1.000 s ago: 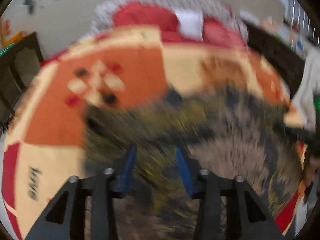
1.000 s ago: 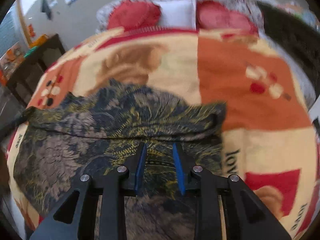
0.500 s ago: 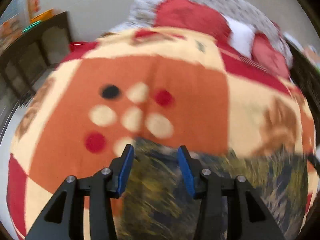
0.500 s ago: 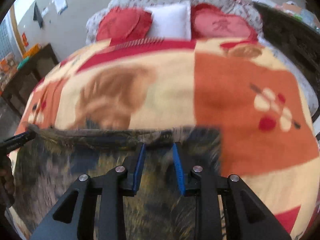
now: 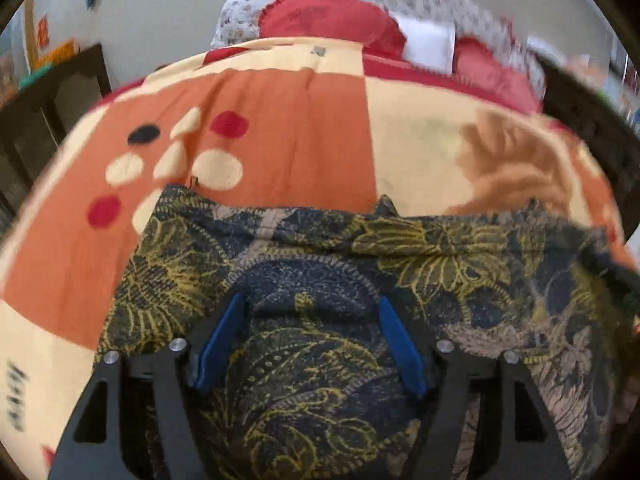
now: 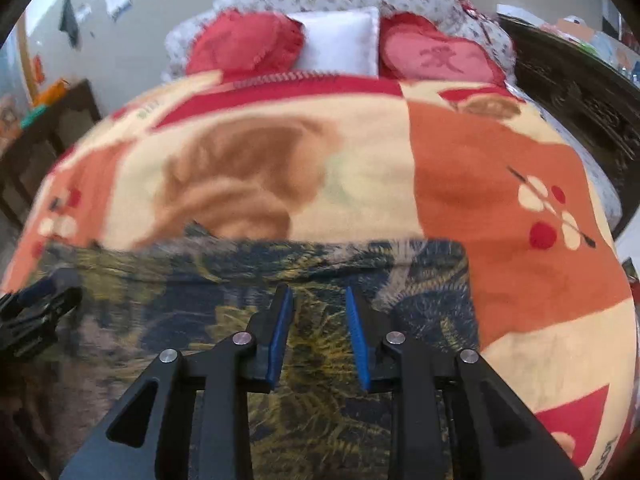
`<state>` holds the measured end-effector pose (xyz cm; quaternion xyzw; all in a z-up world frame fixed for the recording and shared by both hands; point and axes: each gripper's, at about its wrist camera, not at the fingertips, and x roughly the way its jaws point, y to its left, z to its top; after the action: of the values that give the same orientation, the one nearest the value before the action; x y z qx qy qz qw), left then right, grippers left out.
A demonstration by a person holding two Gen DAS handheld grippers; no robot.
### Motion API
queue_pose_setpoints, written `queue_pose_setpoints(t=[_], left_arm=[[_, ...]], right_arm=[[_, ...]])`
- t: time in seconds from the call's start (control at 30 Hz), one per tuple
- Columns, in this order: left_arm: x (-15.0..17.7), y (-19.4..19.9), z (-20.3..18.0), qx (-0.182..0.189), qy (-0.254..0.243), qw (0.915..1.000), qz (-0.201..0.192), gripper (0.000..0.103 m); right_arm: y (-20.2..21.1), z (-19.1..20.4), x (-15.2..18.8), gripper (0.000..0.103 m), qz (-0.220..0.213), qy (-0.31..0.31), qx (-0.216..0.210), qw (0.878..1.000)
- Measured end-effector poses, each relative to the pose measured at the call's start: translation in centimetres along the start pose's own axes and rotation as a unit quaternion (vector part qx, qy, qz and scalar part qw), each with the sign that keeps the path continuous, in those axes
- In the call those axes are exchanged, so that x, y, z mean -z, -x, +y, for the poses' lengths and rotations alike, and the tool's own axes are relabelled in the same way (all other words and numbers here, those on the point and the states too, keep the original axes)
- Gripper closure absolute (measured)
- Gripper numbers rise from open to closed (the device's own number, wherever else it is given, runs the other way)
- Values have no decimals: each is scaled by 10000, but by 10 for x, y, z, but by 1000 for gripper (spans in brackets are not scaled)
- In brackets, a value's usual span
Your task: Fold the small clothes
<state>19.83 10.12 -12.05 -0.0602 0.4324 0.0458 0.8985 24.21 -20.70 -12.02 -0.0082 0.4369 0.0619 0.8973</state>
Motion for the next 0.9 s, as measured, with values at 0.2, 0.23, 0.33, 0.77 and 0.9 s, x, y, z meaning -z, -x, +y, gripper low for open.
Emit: queue_pose_setpoints(t=[0.2,0.23,0.33,0.77,0.9], left_arm=[[0,-1,-4,-252,-143,9996,-31,27],[1,-1,-6,-243,-130,9996,-37,27],[1,-2,-8,-261,-119,9996,-40,26],[2,-6,-10,-314,-153,9994,-42,25],[2,-6,-11,-319,-157,9994,-40,25]], right_arm=[[-10,10,5,72,-145,266,201,9993],[-10,14,6,72,-157,335,286,9989],[-10,14,6,71,-173,321,272,9990],[69,41,29,70,-220,695,-293,9969],[47,37,66,67,286,768,-192,9965]])
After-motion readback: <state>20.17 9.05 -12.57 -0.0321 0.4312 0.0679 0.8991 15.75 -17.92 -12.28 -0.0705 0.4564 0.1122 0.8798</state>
